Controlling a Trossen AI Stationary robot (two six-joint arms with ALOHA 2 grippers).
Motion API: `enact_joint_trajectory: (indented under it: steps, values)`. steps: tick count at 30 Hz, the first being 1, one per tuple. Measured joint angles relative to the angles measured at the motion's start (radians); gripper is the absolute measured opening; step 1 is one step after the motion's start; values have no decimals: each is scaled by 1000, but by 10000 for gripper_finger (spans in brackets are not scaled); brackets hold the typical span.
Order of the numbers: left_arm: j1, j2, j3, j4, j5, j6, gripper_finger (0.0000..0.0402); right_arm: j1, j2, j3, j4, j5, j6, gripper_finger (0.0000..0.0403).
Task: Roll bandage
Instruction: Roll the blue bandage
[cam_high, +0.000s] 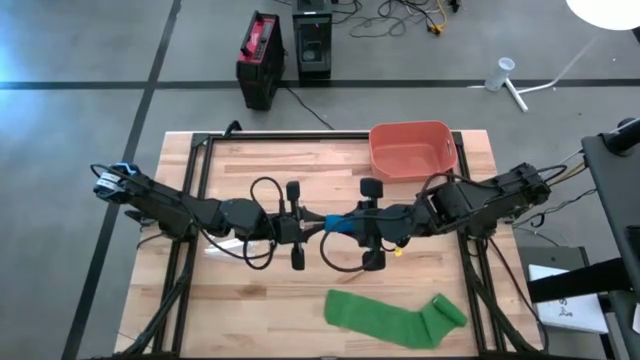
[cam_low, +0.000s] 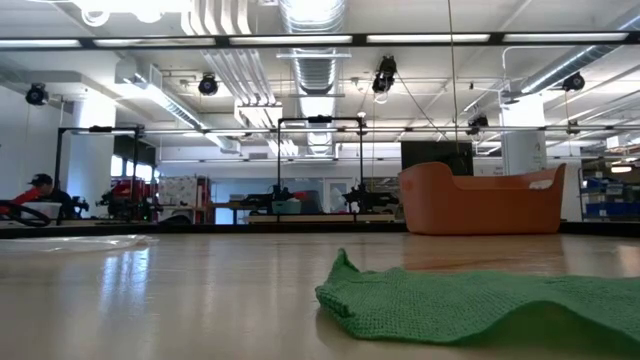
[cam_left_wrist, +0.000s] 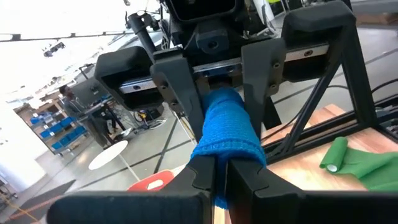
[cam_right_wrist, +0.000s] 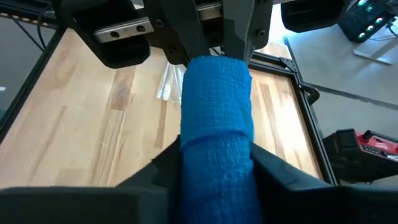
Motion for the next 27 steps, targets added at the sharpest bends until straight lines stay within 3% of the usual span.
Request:
enact_joint_trajectory:
  steps: [6, 12, 19, 22, 27]
  values:
    - [0, -8, 1, -22, 1, -28, 10, 0, -2, 0, -7, -3, -1, 55]
    - [-2, -68, 2, -112, -2, -91, 23, 0, -22, 0, -24, -23, 17, 67]
    - [-4, -162, 1, -295, -62, -206, 113, 2, -72, 0, -92, -79, 48, 68]
    - [-7, -198, 1, -315, -24, -269, 153, 5, -93, -2, -145, -95, 38, 59]
    - [-9, -207, -24, -335, 115, -362, 200, 5, -126, 0, -179, -293, -38, 62]
